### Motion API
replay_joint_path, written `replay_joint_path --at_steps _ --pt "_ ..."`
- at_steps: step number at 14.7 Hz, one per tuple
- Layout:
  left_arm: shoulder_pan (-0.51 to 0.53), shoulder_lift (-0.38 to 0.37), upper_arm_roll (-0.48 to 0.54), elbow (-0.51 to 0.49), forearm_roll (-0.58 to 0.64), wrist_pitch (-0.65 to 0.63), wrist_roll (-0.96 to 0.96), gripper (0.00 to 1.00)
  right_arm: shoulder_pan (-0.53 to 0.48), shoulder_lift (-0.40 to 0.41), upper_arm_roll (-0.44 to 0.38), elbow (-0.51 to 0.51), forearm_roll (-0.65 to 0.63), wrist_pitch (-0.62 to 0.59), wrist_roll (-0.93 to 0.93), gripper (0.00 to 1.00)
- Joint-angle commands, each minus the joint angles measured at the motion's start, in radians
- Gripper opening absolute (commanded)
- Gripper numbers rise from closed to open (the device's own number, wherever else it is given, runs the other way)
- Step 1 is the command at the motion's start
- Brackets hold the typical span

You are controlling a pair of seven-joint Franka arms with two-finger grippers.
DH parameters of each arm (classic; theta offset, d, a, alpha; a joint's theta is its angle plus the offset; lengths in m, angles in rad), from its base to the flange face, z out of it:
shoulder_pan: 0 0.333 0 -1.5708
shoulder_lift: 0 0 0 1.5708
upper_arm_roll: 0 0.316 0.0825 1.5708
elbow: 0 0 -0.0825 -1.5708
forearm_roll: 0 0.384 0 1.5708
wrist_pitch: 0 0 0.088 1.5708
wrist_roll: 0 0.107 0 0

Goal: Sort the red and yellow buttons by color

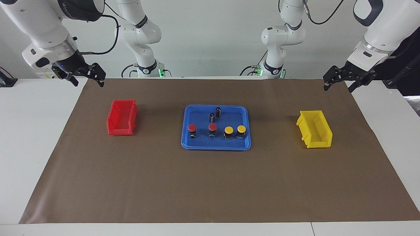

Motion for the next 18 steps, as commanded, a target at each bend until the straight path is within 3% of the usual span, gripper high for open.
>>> replay_joint_path --at_steps 1,11,15,18 --pt "0.005 -0.016 0.002 -0.02 0.004 0.008 0.007 1.0 -0.001 -0.023 0.002 -0.029 0.004 0.012 -0.017 1.0" --pt "0.009 -0.014 0.008 -0.014 0.005 0.027 0.001 1.0 0.011 -0.014 0.011 -0.012 0.031 -0.007 -0.003 1.0" --pt "0.01 -0.014 0.01 -0.014 0.005 0.043 0.002 1.0 0.135 0.113 0.019 0.153 0.041 -0.046 0.15 1.0" --pt "0.019 -0.014 0.008 -0.017 0.007 0.043 0.002 1.0 0.267 0.181 0.019 0.197 0.067 -0.015 0.301 1.0"
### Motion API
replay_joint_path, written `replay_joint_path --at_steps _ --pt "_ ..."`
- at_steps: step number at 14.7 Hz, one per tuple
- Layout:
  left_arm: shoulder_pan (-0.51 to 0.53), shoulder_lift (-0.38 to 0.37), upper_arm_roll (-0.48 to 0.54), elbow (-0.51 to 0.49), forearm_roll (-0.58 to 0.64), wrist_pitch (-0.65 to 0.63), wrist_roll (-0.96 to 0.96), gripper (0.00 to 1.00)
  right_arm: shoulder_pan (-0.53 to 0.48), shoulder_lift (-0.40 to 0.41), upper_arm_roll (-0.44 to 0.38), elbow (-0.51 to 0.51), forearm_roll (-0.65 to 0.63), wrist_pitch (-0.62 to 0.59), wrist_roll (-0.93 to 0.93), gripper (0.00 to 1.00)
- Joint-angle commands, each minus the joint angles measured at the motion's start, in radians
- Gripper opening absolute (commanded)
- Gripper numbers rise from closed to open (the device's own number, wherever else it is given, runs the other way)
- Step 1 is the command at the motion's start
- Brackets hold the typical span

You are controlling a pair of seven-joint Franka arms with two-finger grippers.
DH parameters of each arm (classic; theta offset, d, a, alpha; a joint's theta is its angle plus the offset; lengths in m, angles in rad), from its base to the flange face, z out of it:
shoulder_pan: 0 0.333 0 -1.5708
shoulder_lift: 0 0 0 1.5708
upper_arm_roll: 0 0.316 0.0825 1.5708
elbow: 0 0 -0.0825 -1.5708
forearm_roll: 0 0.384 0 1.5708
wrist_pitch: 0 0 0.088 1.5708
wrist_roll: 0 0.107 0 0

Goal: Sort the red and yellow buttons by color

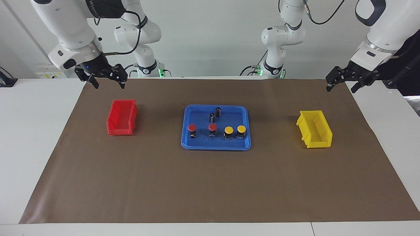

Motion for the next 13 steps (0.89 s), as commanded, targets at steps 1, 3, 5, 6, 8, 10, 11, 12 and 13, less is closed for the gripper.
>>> replay_joint_path --at_steps 1,3,5,6,8,10,11,12,13 --pt "0.015 -0.014 -0.002 -0.017 0.007 0.019 0.006 1.0 0.105 0.096 -0.001 0.073 0.022 0.062 0.122 1.0" --pt "0.015 -0.014 -0.002 -0.019 0.007 0.018 0.009 1.0 0.21 0.162 -0.001 0.031 0.025 0.206 0.237 1.0" --pt "0.015 -0.016 -0.002 -0.019 0.007 0.015 0.006 1.0 0.26 0.195 0.005 -0.068 0.032 0.402 0.304 1.0" --pt "0.015 -0.016 -0.002 -0.019 0.007 0.007 0.004 1.0 0.279 0.198 0.004 -0.138 0.036 0.488 0.306 1.0" --pt "0.011 -0.016 -0.003 -0.02 0.007 0.006 0.003 1.0 0.299 0.179 0.005 -0.307 0.037 0.645 0.308 0.96" --pt "0.006 -0.017 -0.003 -0.022 0.007 0.006 0.001 1.0 0.342 0.201 0.005 -0.357 0.037 0.693 0.303 0.94" --pt "0.006 -0.017 -0.003 -0.022 0.008 0.006 0.003 1.0 0.35 0.202 0.004 -0.381 0.037 0.713 0.303 0.91" --pt "0.006 -0.017 -0.003 -0.022 0.007 0.004 0.003 1.0 0.342 0.199 0.005 -0.4 0.037 0.716 0.302 0.89" --pt "0.006 -0.017 -0.003 -0.022 0.008 -0.004 0.004 1.0 0.344 0.196 0.005 -0.407 0.037 0.715 0.303 0.87"
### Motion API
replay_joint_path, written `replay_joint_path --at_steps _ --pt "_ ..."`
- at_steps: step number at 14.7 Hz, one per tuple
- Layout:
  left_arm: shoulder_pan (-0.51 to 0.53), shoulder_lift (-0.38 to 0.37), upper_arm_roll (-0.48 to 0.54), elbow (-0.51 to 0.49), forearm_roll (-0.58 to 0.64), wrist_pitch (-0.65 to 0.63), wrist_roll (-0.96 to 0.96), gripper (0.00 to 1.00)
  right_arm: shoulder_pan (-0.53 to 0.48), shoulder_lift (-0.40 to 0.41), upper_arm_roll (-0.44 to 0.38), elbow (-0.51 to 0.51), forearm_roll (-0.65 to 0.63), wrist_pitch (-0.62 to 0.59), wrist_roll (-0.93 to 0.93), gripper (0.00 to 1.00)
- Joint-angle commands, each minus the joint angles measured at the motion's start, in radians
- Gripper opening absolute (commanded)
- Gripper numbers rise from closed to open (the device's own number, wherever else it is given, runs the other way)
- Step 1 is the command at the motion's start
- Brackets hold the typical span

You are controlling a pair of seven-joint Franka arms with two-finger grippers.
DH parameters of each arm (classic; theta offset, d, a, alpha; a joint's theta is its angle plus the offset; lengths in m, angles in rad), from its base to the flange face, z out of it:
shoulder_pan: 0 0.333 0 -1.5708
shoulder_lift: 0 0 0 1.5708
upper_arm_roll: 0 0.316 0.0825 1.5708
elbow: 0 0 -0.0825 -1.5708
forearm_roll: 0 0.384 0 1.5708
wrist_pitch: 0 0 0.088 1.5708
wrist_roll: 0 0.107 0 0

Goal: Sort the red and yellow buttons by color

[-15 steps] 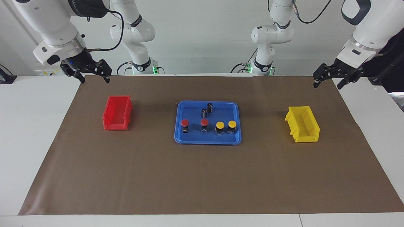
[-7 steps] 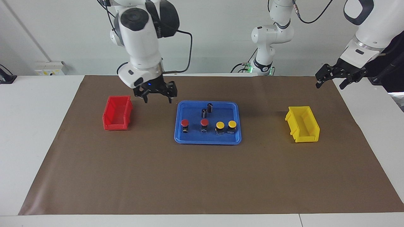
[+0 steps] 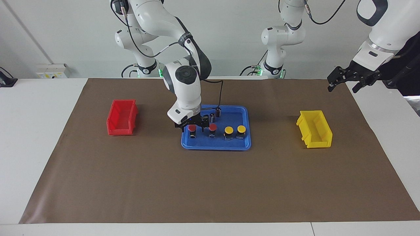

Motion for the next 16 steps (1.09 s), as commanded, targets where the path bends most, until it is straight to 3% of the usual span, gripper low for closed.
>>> replay_joint_path --at_steps 1,5,9,13,16 --pt "-0.003 -0.02 0.0 -0.022 0.008 -0.023 0.006 1.0 -0.002 -0.047 -0.002 -0.07 0.014 0.02 -0.008 0.86" --pt "-0.023 -0.048 -0.012 -0.086 0.008 0.02 -0.04 1.0 -0.002 -0.055 -0.002 -0.099 0.015 0.035 -0.008 0.79" --pt "-0.142 -0.086 -0.018 -0.25 0.008 0.221 -0.181 1.0 -0.004 -0.054 -0.002 -0.102 0.026 0.063 -0.008 0.74" --pt "-0.272 -0.065 -0.018 -0.367 0.008 0.39 -0.363 1.0 -0.005 -0.053 -0.002 -0.103 0.026 0.07 -0.009 0.63" --pt "-0.372 0.031 -0.018 -0.368 0.008 0.478 -0.512 1.0 -0.005 -0.053 -0.002 -0.103 0.026 0.07 -0.011 0.46"
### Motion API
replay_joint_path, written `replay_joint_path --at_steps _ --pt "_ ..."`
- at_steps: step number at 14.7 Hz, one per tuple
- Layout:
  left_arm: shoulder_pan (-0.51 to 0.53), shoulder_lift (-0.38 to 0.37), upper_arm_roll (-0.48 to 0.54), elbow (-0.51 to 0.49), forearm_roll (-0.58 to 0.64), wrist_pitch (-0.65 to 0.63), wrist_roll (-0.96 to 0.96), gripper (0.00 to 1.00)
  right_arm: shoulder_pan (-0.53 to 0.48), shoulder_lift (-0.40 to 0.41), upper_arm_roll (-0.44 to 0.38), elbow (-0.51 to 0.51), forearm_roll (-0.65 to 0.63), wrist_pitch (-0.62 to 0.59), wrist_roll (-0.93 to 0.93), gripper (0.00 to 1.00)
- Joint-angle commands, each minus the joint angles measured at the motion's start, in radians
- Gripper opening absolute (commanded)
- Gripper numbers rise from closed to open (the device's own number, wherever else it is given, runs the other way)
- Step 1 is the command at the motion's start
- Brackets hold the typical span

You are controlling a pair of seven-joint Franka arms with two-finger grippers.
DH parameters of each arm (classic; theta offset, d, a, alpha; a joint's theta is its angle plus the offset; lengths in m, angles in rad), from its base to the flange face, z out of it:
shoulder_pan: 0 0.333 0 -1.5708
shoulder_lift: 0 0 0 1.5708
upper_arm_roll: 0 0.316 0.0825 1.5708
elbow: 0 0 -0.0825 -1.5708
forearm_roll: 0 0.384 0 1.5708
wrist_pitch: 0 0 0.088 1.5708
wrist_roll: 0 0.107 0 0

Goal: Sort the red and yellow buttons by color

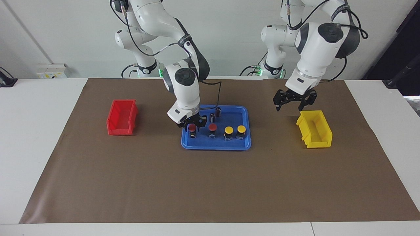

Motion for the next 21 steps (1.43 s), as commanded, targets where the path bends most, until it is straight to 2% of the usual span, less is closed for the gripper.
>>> replay_joint_path --at_steps 1,3,4,7,11,12,15,16,19,21 --pt "-0.086 0.068 0.012 -0.018 0.008 0.1 -0.13 1.0 -0.006 -0.024 0.001 -0.032 0.015 0.021 -0.011 0.41" --pt "-0.109 0.105 0.01 -0.022 0.001 0.136 -0.183 0.98 -0.009 -0.026 0.001 -0.031 0.015 0.015 -0.012 0.27" --pt "-0.112 0.113 0.007 -0.044 -0.004 0.164 -0.206 0.95 -0.016 -0.024 0.001 -0.02 0.015 0.003 -0.017 0.23" --pt "-0.17 0.156 0.007 -0.076 -0.005 0.264 -0.27 0.95 -0.064 -0.049 0.0 0.037 0.015 -0.086 -0.098 0.23" --pt "-0.21 0.184 0.007 -0.087 -0.005 0.299 -0.304 0.93 -0.234 -0.222 -0.002 0.032 0.015 -0.262 -0.302 0.23" --pt "-0.219 0.184 0.007 -0.098 -0.005 0.305 -0.315 0.89 -0.287 -0.268 -0.002 0.014 0.015 -0.302 -0.359 0.23" --pt "-0.224 0.185 0.007 -0.115 -0.005 0.322 -0.32 0.82 -0.422 -0.444 -0.003 -0.182 0.013 -0.295 -0.524 0.23" --pt "-0.224 0.188 0.009 -0.116 -0.005 0.331 -0.321 0.79 -0.459 -0.477 -0.003 -0.243 0.013 -0.275 -0.549 0.23" --pt "-0.236 0.211 0.007 -0.116 -0.005 0.357 -0.324 0.77 -0.516 -0.541 -0.005 -0.395 0.0 -0.183 -0.609 0.23" --pt "-0.243 0.228 0.007 -0.115 -0.005 0.373 -0.327 0.75 -0.535 -0.552 -0.005 -0.441 -0.025 -0.162 -0.644 0.23"
